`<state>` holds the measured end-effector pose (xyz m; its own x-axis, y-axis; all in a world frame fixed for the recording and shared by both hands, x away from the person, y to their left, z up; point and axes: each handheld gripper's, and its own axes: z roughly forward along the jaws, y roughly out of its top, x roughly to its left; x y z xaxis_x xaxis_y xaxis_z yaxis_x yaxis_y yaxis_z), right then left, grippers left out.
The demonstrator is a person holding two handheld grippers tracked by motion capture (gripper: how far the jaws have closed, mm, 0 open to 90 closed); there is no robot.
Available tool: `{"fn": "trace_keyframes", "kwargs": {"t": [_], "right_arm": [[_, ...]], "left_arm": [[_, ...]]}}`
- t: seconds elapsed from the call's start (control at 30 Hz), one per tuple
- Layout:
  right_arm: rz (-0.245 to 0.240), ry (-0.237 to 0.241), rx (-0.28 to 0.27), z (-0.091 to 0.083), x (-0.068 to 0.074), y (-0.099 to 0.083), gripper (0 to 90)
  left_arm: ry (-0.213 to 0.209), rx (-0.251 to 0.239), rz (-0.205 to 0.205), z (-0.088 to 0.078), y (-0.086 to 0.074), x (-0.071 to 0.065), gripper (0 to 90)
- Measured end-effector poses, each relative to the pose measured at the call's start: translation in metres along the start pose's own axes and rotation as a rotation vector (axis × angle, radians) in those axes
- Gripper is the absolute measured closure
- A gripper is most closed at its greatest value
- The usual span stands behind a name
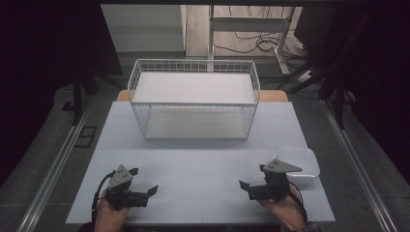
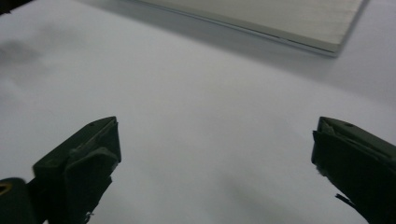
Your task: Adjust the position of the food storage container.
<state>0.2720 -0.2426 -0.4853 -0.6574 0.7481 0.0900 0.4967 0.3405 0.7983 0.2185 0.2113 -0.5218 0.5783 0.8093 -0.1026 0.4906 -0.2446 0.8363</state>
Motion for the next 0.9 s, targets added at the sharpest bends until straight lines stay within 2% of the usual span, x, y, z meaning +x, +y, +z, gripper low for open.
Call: {"fn": "trace_keyframes", "kwargs": {"t": [0.17, 0.3, 0.37, 0.4, 0.5, 0.63, 0.8, 0.9], "right_arm": [[0.011, -0.038, -0.018, -0.013, -0.007, 0.005, 11.9], [0.014, -0.137, -0.067, -0.028, -0.017, 0.008, 21.8], [0.013, -0.154, -0.073, -0.031, -0.021, 0.008, 24.0], [0.018, -0.194, -0.087, -0.038, -0.03, 0.007, 29.6], [0.04, -0.247, -0.081, -0.046, -0.044, 0.004, 39.0], [0.081, -0.26, -0.061, -0.055, -0.062, 0.0, 53.9], [0.074, -0.277, -0.045, -0.065, -0.075, -0.003, 73.5], [0.065, -0.294, -0.03, -0.069, -0.082, -0.004, 85.6]], "left_arm": [[-0.003, 0.003, 0.007, 0.001, 0.0, -0.001, 2.8], [-0.003, -0.001, 0.007, 0.001, 0.0, -0.001, 2.8], [-0.003, -0.004, 0.009, 0.001, 0.0, -0.001, 2.8], [-0.003, -0.007, 0.01, 0.001, 0.0, -0.001, 2.8], [-0.002, -0.002, 0.015, 0.001, -0.001, -0.001, 2.8], [-0.001, 0.003, 0.017, 0.002, -0.001, -0.001, 2.8], [-0.002, 0.003, 0.017, 0.003, -0.001, -0.001, 2.8], [-0.003, -0.021, 0.029, 0.001, 0.0, -0.003, 2.9]]}}
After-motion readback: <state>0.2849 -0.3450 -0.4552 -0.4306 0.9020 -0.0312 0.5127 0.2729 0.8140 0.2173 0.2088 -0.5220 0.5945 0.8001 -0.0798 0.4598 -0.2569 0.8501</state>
